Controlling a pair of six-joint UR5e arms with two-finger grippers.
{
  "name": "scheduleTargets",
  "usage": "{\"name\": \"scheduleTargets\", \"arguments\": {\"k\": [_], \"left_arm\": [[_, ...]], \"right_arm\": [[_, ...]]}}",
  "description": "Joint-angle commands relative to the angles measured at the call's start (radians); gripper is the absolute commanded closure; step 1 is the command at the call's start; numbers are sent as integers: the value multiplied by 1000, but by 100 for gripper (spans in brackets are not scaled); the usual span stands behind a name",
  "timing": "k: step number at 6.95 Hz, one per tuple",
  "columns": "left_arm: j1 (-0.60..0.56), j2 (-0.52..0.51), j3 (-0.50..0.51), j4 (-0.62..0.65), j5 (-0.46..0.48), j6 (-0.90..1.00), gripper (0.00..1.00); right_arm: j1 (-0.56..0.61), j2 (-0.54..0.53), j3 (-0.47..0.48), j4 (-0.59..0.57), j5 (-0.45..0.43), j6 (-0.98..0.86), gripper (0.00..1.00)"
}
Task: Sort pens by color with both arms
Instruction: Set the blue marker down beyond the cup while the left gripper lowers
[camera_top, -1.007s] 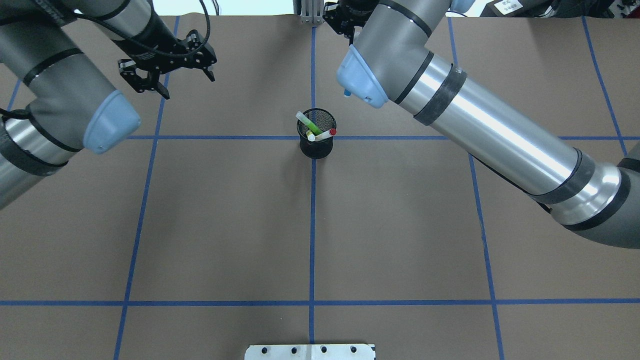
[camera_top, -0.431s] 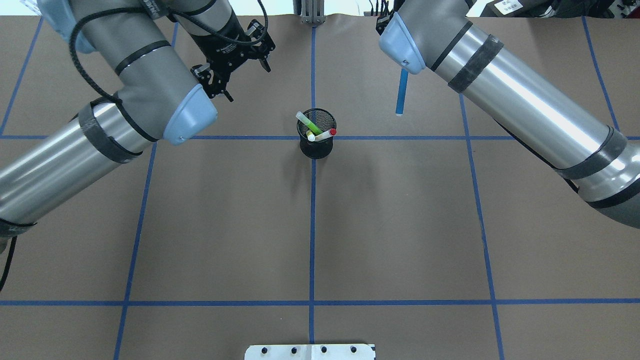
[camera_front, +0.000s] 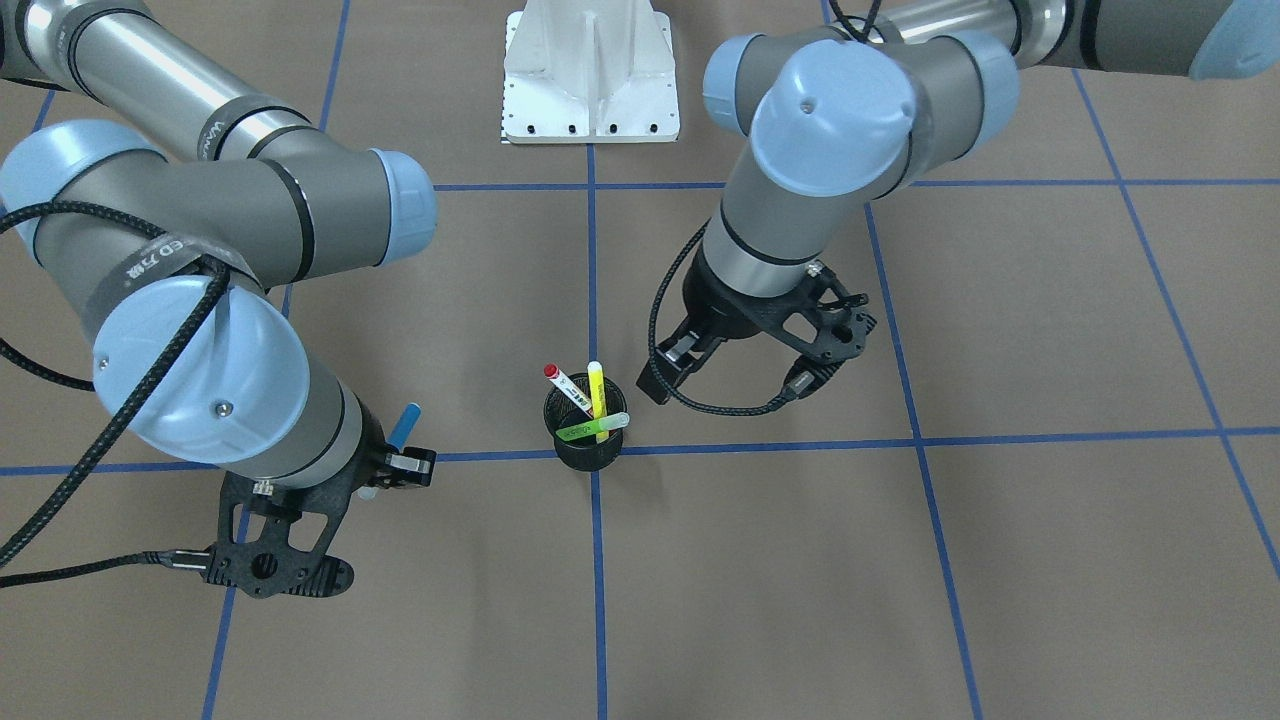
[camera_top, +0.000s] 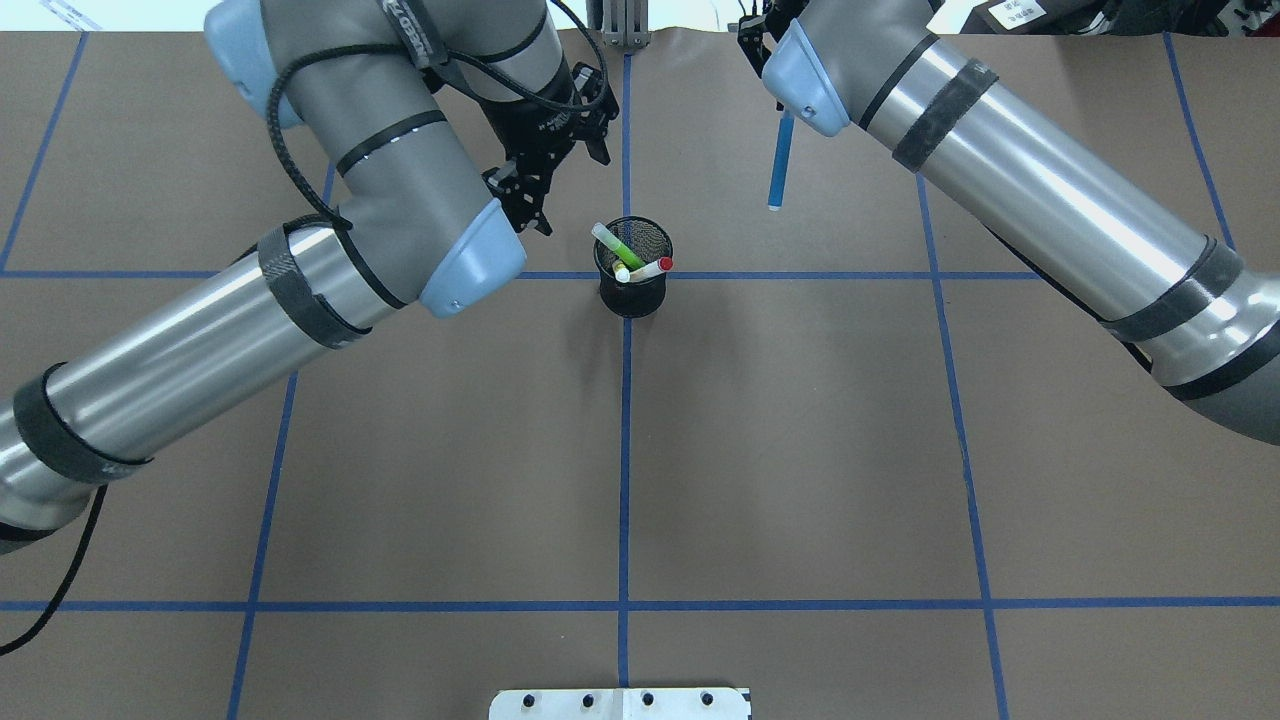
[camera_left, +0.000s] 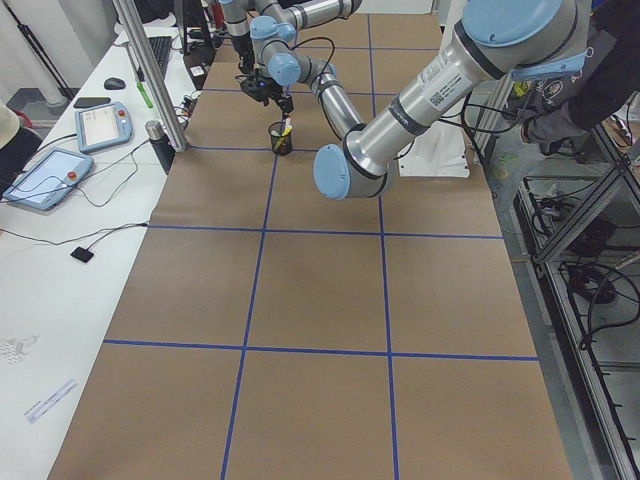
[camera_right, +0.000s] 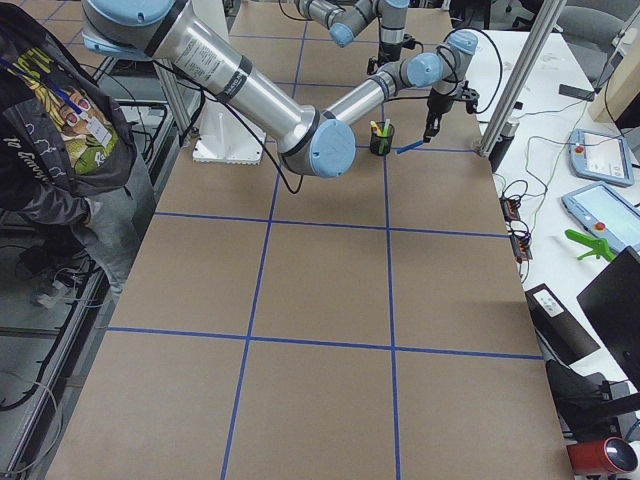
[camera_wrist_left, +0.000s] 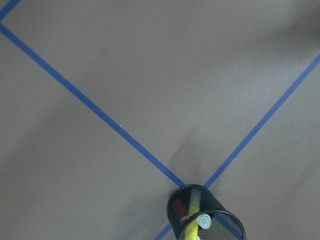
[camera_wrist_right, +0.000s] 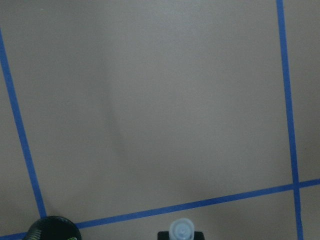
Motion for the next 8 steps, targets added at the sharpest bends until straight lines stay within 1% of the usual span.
{"name": "scheduleTargets", "arguments": {"k": [1, 2, 4, 5, 6, 7, 8], "left_arm": [[99, -11, 80, -105, 106, -152, 1], [125, -19, 100, -124, 143, -204, 1], [127, -43, 138, -171, 164, -267, 2], [127, -45, 149, -196, 186, -281, 5], [129, -51, 169, -217, 206, -305, 9], [132, -59, 184, -222, 211, -309, 13], [144, -59, 186, -220, 211, -315, 23]], "right_arm": [[-1, 33, -67, 125, -26, 1, 79], [-2, 33, -75, 130, -31, 0, 79], [-4, 56, -139, 194, -41, 1, 79], [-4, 58, -142, 201, -41, 1, 79], [-7, 58, -147, 213, -43, 1, 79], [-16, 58, -173, 264, -58, 1, 79], [-33, 64, -191, 294, -77, 3, 79]]}}
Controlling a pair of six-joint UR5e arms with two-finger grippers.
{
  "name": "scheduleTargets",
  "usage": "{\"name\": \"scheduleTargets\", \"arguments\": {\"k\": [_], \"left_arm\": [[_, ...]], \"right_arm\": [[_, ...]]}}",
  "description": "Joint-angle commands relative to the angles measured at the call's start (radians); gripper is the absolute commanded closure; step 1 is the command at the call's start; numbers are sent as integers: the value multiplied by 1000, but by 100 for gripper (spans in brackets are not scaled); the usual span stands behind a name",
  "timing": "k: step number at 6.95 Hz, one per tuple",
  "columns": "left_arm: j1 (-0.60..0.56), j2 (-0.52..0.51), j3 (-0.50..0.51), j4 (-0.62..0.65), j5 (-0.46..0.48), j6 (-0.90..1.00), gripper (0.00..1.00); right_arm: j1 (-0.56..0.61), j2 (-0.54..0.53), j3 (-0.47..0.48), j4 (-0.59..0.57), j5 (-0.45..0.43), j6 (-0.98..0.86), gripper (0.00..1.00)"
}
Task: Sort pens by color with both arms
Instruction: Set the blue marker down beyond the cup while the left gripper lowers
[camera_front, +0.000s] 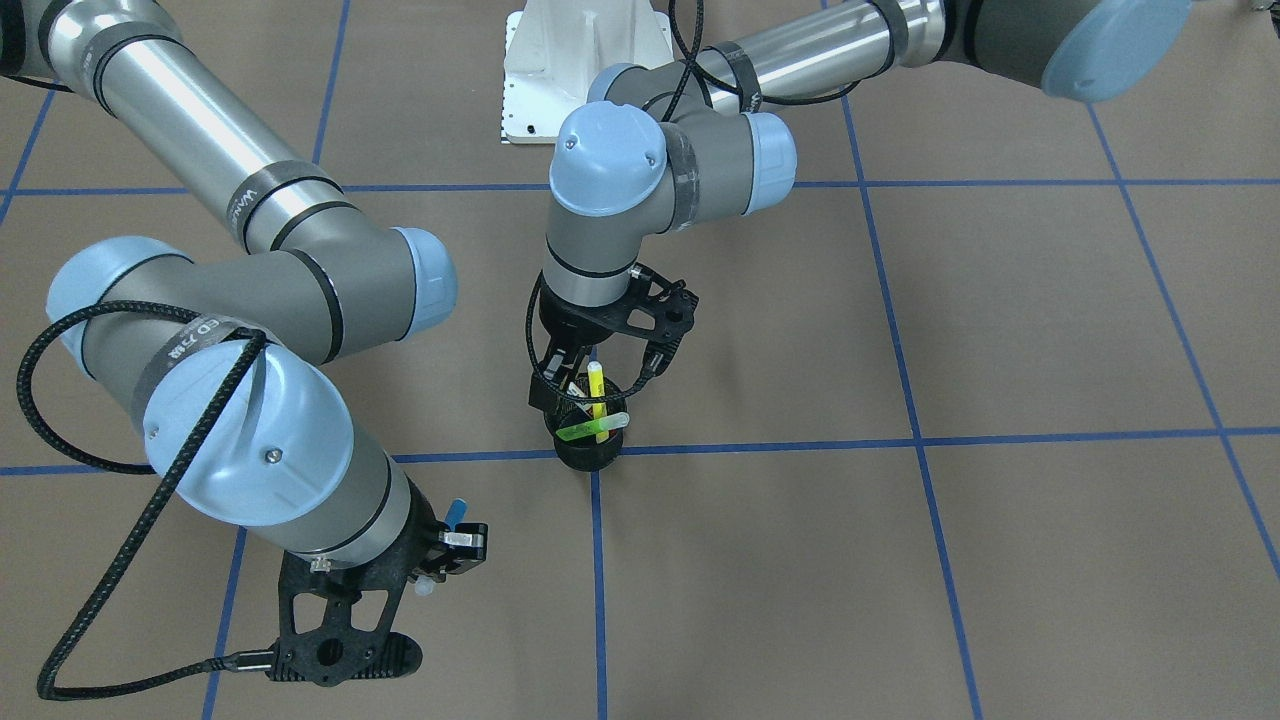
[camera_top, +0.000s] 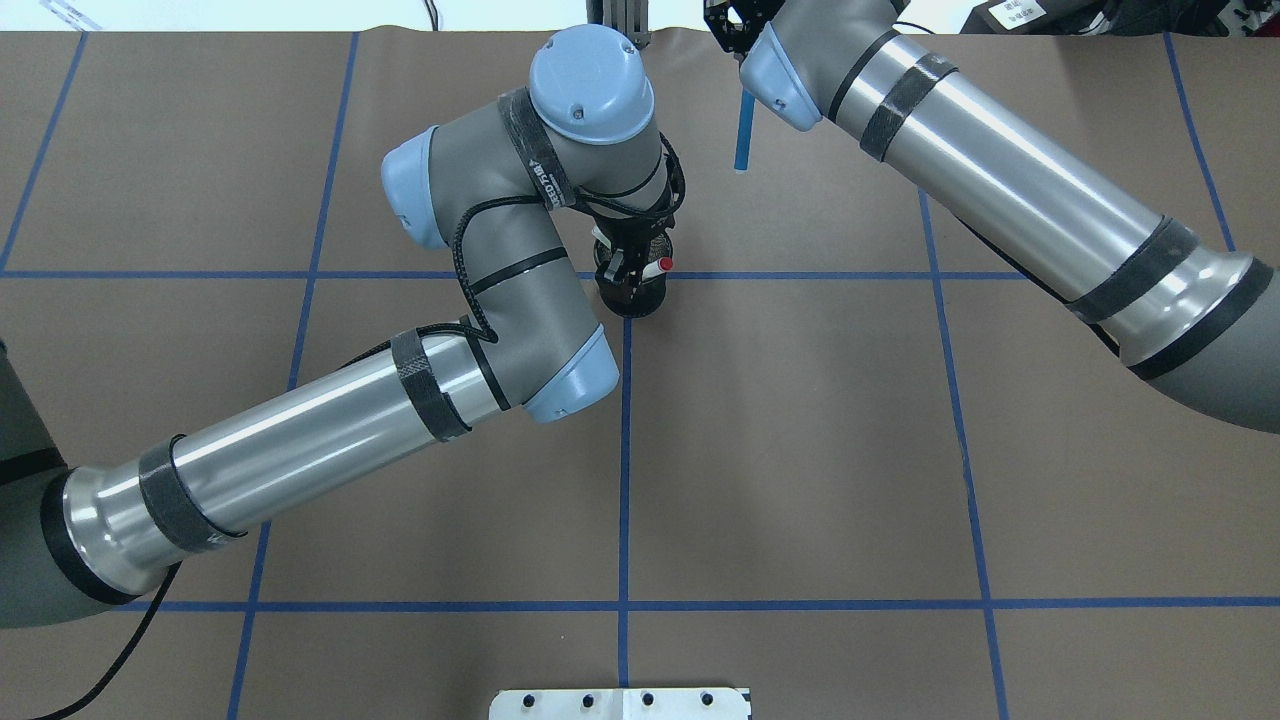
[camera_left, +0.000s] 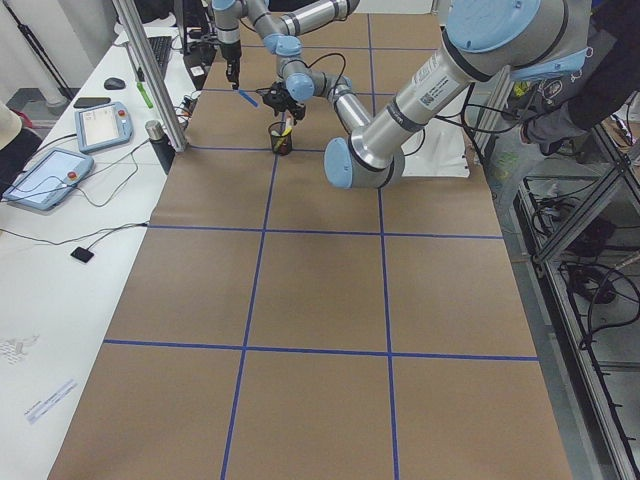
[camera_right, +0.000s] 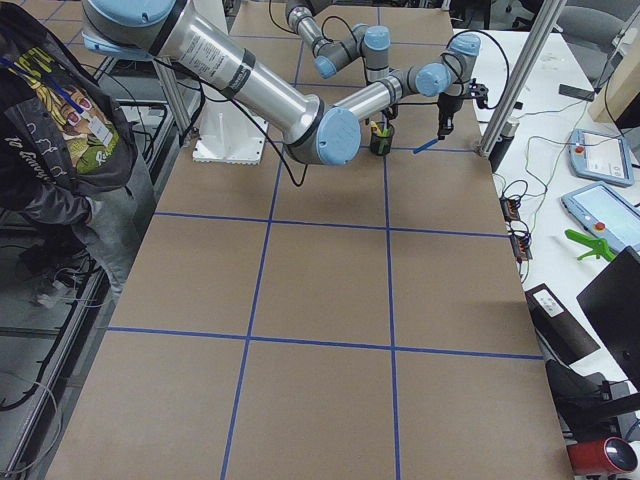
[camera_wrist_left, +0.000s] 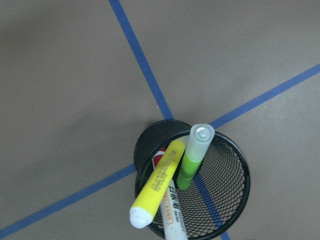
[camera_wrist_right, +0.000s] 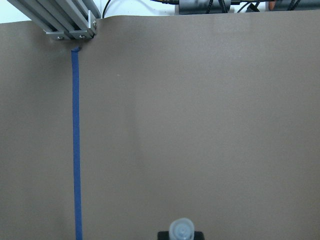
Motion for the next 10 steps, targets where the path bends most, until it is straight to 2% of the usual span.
{"name": "scheduleTargets", "arguments": {"k": [1, 3, 4, 5, 6, 7, 9, 10], "left_arm": [[11, -3, 7, -4, 5, -19, 34], [23, -3, 6, -3, 5, -19, 45], [28, -3, 4, -3, 6, -19, 55], [28, -3, 3, -1, 6, -19, 63], [28, -3, 0, -1, 5, -19, 70], [26, -2, -5, -1, 5, -17, 78], [21, 7, -45, 5, 3, -5, 80], [20, 7, -45, 5, 3, -5, 81]], "right_arm": [[-32, 16, -26, 42, -23, 16, 79], [-46, 23, -29, 43, -29, 26, 79], [-52, 23, -29, 43, -36, 26, 79], [-52, 20, -29, 42, -36, 26, 71], [-52, 20, -29, 42, -62, 38, 35], [-50, 17, -29, 43, -75, 43, 22], [-27, 17, -16, 40, -73, 43, 18], [15, 5, 14, 36, -64, 40, 11]]}}
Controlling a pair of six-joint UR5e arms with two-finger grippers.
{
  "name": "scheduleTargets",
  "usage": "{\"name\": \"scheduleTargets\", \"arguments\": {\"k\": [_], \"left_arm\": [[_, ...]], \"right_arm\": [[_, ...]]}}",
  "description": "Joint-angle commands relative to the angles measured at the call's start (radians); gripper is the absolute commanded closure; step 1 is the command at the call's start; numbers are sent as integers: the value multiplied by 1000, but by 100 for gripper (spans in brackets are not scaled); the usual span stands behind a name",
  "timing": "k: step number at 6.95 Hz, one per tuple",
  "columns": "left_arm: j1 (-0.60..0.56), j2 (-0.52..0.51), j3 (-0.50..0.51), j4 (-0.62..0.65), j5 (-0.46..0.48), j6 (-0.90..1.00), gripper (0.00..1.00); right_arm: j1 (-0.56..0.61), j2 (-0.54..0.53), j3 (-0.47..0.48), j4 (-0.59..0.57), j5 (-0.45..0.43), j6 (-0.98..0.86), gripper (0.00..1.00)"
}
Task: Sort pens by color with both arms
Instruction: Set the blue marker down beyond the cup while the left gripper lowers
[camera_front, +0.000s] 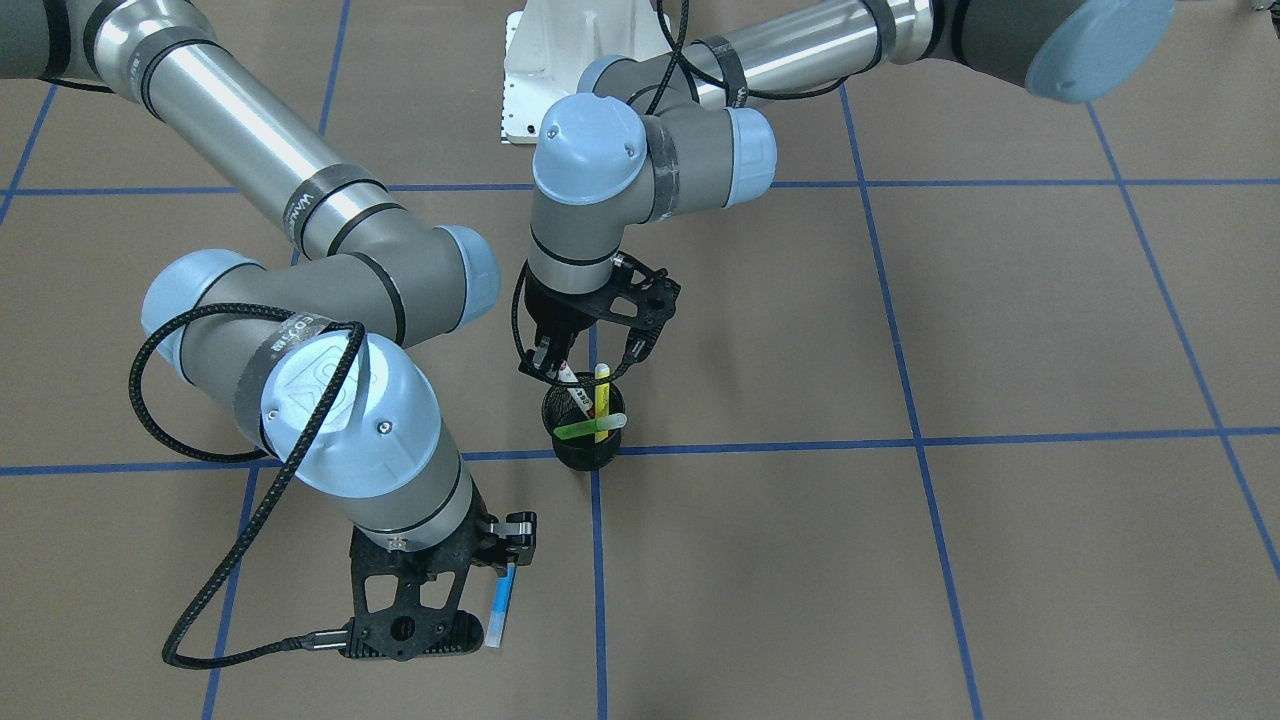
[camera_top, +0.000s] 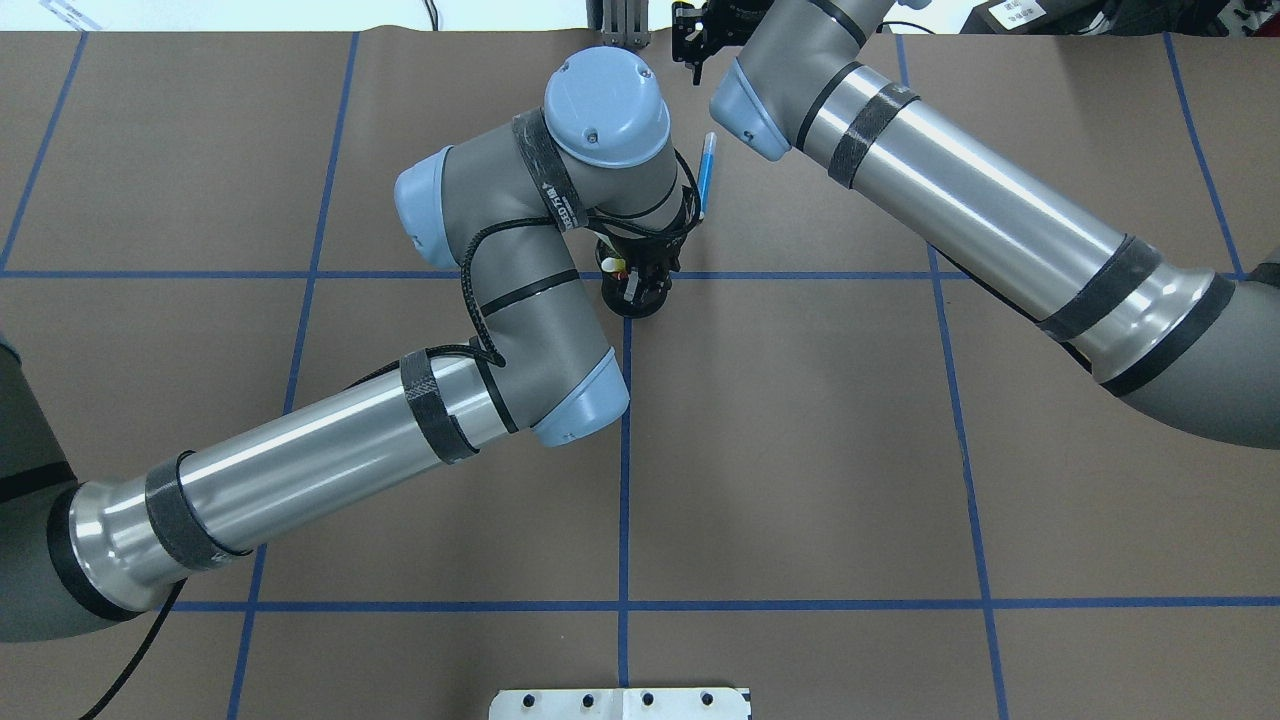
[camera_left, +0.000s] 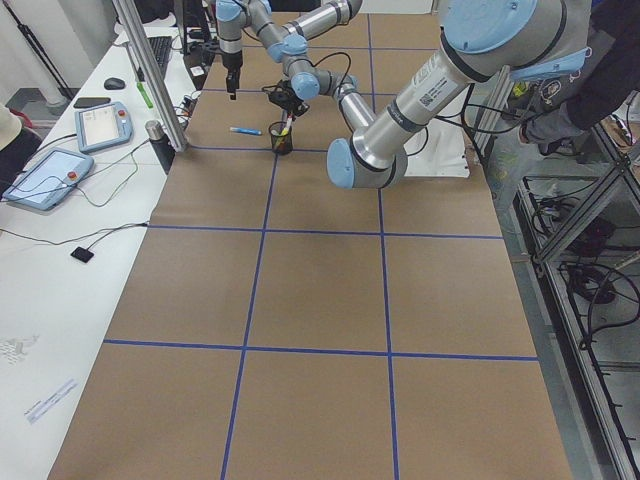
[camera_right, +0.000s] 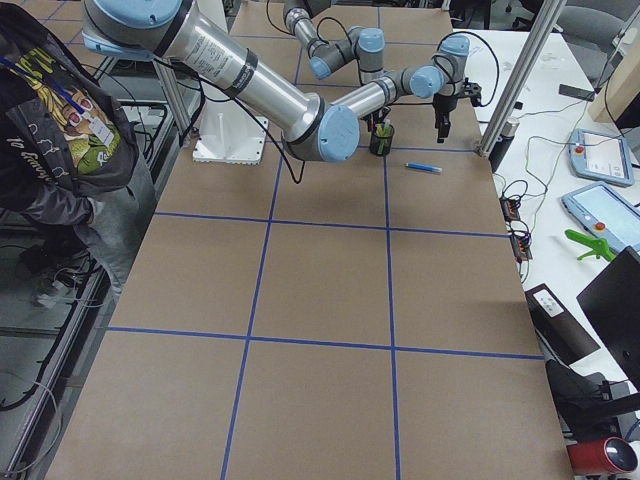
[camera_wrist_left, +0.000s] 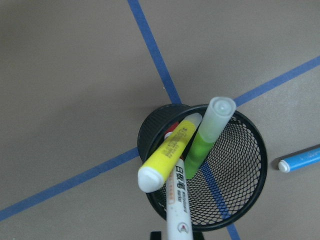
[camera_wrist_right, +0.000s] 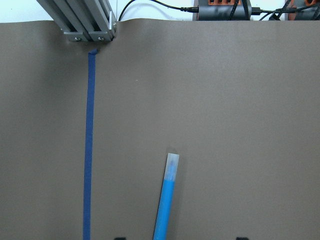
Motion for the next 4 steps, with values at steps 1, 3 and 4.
{"name": "scheduleTargets", "arguments": {"k": [1, 3, 4], "left_arm": [[-2, 5, -11, 3, -1, 5, 81], [-11, 5, -26, 11, -2, 5, 90], [-15, 5, -32, 15, -2, 5, 95]], "right_arm": [[88, -75, 109, -46, 40, -7, 1], [200, -255, 358, -214, 131, -20, 0], [256, -355, 469, -221, 159, -28, 0]]}}
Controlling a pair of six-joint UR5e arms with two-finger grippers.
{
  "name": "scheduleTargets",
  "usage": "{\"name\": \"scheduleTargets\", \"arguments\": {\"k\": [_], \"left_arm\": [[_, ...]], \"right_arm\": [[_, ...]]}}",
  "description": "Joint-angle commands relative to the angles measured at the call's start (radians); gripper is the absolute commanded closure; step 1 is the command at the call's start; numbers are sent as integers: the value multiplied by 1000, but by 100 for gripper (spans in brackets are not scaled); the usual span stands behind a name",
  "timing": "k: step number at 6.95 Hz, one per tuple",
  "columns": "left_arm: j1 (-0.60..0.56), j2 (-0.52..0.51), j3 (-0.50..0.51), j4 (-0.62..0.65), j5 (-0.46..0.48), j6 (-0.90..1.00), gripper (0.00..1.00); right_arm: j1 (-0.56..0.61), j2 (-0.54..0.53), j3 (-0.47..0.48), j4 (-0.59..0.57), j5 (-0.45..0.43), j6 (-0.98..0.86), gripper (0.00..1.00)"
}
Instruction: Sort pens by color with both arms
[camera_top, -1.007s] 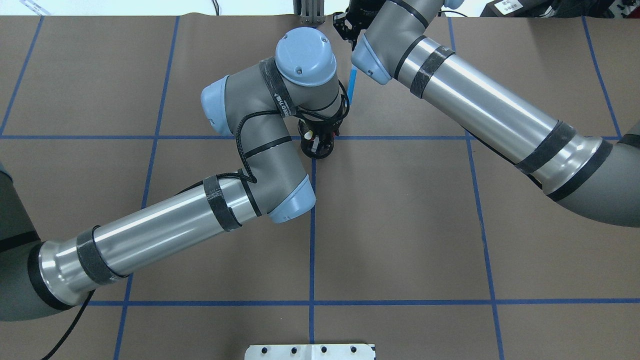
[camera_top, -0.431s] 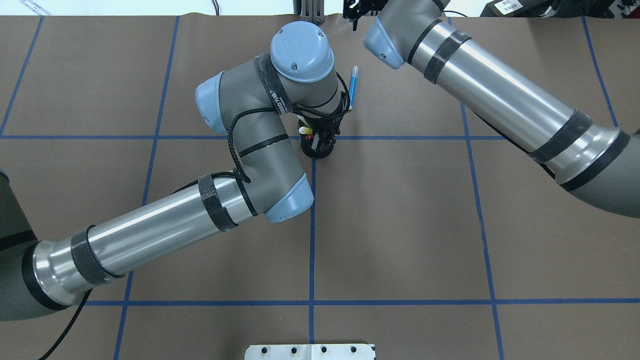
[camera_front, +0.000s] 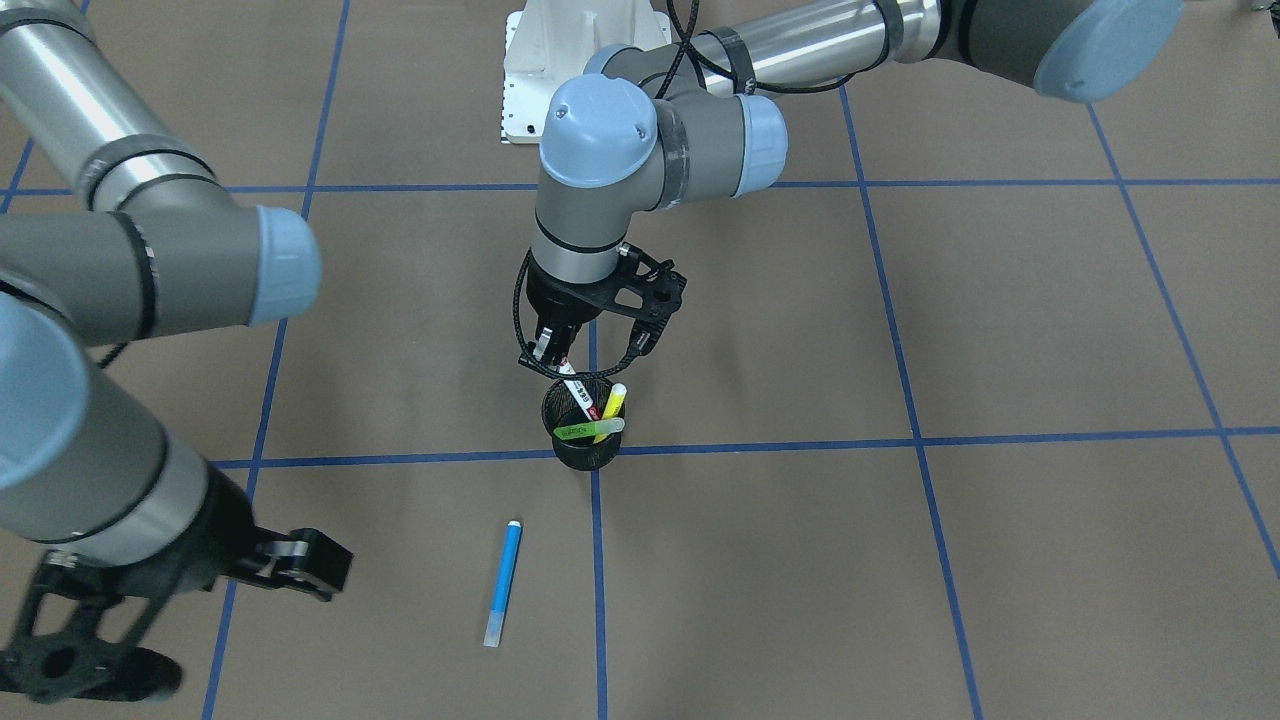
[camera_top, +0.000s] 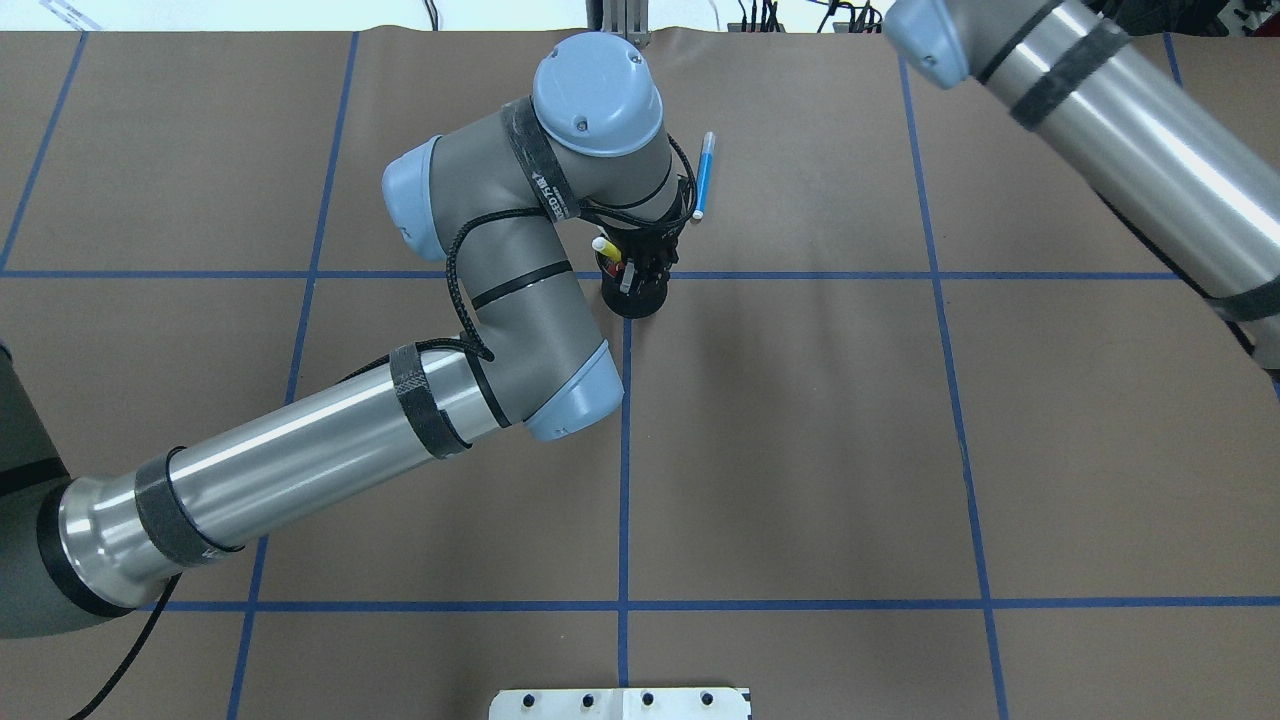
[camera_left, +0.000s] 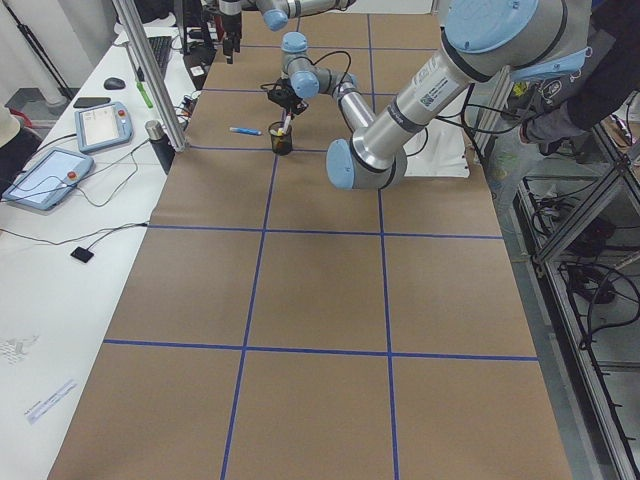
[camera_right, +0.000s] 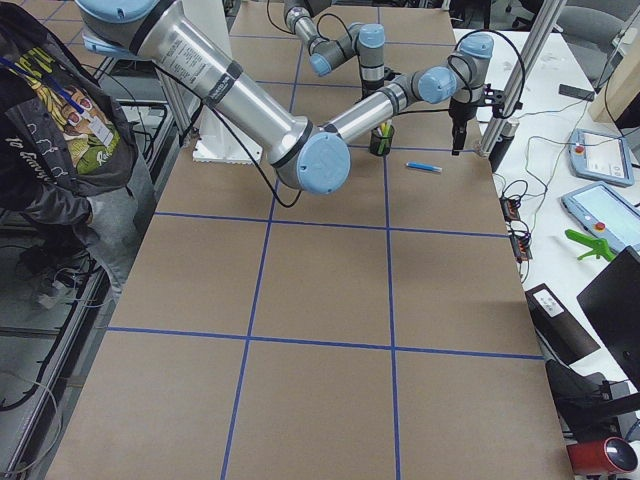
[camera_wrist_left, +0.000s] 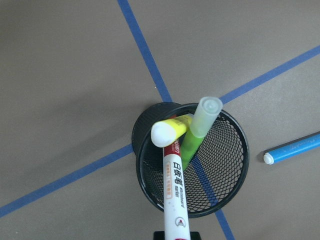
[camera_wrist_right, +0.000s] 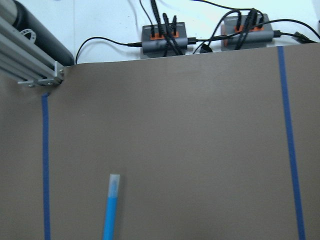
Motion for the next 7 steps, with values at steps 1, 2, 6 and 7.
{"name": "scheduleTargets", "arguments": {"k": [1, 2, 6, 7], "left_arm": [[-10, 0, -25, 8, -4, 2, 99], [-16, 0, -63, 46, -5, 3, 100], [-21, -11, -213, 150, -34, 46, 100], [-27, -12, -241, 163, -27, 119, 100]], "right_arm": [[138, -212, 202, -37, 48, -50, 0], [204, -327, 252, -34, 39, -154, 0], [515, -717, 443, -38, 35, -461, 0], [542, -708, 441, -61, 32, -465, 0]]}}
